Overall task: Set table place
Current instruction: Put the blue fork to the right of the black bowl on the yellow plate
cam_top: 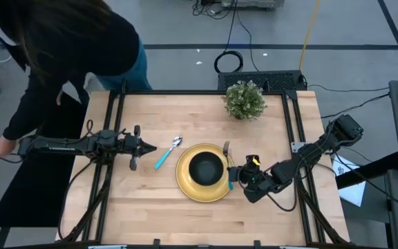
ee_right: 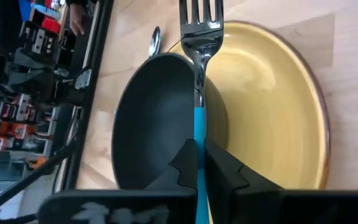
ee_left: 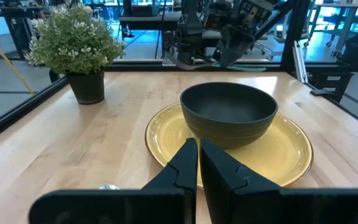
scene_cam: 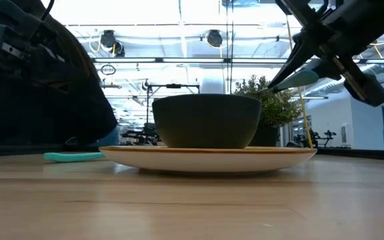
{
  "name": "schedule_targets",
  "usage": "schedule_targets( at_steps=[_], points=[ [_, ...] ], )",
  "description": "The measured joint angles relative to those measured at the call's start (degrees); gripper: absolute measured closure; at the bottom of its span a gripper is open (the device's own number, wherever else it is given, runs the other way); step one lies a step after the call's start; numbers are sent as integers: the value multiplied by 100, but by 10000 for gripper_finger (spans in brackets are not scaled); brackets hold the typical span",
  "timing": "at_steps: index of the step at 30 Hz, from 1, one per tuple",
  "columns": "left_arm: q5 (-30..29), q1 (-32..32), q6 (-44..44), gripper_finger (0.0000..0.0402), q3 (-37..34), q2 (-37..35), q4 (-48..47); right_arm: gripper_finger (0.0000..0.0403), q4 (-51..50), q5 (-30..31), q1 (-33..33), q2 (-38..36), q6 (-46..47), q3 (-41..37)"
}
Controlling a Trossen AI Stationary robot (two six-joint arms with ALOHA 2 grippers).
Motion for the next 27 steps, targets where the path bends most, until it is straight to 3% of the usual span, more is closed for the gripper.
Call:
schedule_targets(
  at_steps=[12,27],
  points=[
    [0,-2,-44,378,0,0,43,403,-29,46,-8,127,75,0],
    [29,-2,-42,378,0,0,45,403,-68,-569,-58,299,165,0]
  ],
)
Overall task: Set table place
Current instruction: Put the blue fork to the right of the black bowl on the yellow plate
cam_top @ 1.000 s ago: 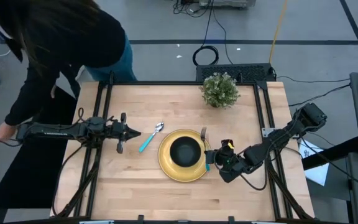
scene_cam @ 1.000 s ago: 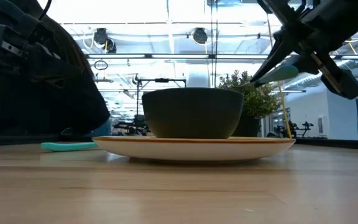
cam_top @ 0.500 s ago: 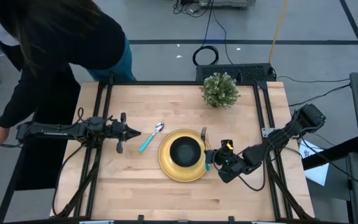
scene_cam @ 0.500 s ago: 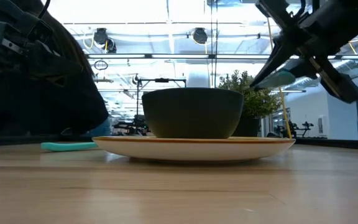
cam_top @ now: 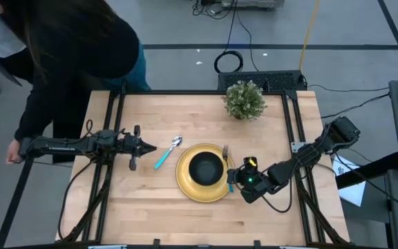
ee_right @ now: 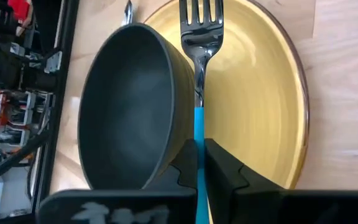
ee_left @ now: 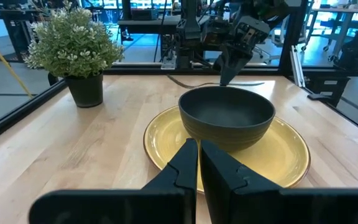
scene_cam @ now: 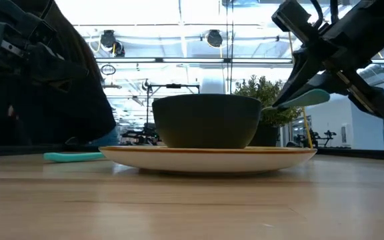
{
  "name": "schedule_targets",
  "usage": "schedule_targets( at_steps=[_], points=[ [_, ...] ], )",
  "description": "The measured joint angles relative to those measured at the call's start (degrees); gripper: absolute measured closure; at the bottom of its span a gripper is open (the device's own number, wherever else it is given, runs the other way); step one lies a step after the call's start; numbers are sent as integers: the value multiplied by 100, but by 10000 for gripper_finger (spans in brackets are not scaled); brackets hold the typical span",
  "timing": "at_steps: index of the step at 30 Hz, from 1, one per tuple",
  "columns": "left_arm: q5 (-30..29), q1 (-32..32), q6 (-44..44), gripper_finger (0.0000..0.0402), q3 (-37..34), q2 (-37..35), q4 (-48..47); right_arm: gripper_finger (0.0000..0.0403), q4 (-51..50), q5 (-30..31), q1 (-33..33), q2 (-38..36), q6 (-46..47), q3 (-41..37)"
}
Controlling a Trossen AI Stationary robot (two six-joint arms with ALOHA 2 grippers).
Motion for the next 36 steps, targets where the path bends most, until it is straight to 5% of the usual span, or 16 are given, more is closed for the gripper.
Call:
schedule_targets(
  at_steps=[11,36],
  points=[
    [6,0,7,378,0,-2,-4,403,-343,-895,-188,227,264,-2],
    [9,0,22,378,0,-2,-97,403,-37,-896,-342,290,167,0]
  ],
)
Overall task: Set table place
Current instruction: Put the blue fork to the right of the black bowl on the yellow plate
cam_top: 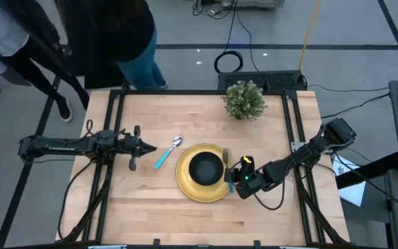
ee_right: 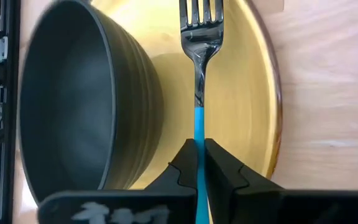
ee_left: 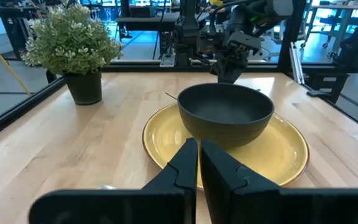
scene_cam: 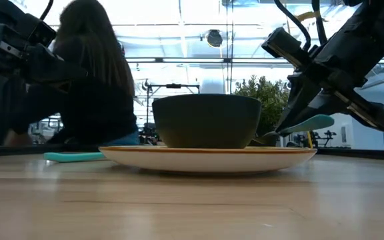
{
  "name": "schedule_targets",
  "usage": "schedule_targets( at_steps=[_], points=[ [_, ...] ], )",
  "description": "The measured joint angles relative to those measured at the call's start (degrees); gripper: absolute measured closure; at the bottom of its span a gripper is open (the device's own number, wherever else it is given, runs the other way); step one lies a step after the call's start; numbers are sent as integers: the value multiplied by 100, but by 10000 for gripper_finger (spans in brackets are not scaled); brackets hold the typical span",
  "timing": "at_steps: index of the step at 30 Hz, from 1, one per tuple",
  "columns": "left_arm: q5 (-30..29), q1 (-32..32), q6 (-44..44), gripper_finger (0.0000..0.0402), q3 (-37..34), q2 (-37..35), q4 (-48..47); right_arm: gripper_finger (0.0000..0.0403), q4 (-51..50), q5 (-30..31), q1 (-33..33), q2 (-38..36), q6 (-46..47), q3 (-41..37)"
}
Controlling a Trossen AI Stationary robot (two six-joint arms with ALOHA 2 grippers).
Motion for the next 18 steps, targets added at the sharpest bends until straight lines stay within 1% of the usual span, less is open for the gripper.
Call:
schedule_targets(
  at_steps=[4,11,18],
  points=[
    [-2,0,44,378,0,0,-41,403,226,26,1,29,-77,0],
    [-4,2,48,378,0,0,-49,403,174,32,-10,34,-131,0],
    [-4,2,48,378,0,0,-47,403,199,-188,-141,119,-249,0]
  ],
)
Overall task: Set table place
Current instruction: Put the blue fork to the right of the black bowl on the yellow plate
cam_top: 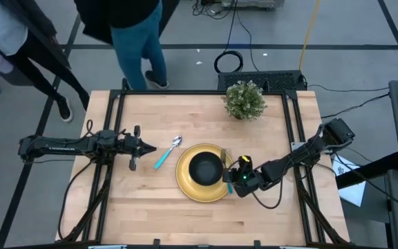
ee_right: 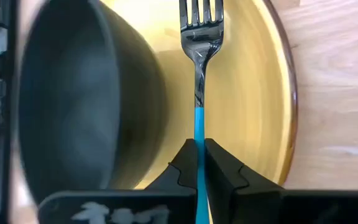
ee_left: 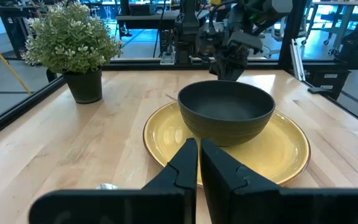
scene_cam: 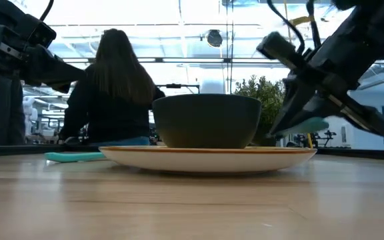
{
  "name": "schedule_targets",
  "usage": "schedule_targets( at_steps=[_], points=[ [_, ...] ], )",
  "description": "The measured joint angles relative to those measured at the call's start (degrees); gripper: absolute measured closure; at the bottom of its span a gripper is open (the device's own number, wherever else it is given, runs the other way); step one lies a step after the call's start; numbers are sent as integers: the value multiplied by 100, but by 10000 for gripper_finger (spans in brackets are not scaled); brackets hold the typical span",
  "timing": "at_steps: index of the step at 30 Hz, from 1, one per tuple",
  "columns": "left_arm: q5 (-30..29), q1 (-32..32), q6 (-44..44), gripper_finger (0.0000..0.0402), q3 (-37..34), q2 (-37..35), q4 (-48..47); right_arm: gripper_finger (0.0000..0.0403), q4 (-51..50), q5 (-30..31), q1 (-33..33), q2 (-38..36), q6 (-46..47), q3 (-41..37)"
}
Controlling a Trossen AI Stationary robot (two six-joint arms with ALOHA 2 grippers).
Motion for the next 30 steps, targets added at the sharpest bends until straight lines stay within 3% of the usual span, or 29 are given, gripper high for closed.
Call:
schedule_targets(
  at_steps=[4,30],
  points=[
    [-2,0,0,378,0,0,-2,403,65,-260,-88,207,-110,0],
    [-2,-1,9,378,0,0,-26,402,177,-239,-202,267,-558,0]
  ],
)
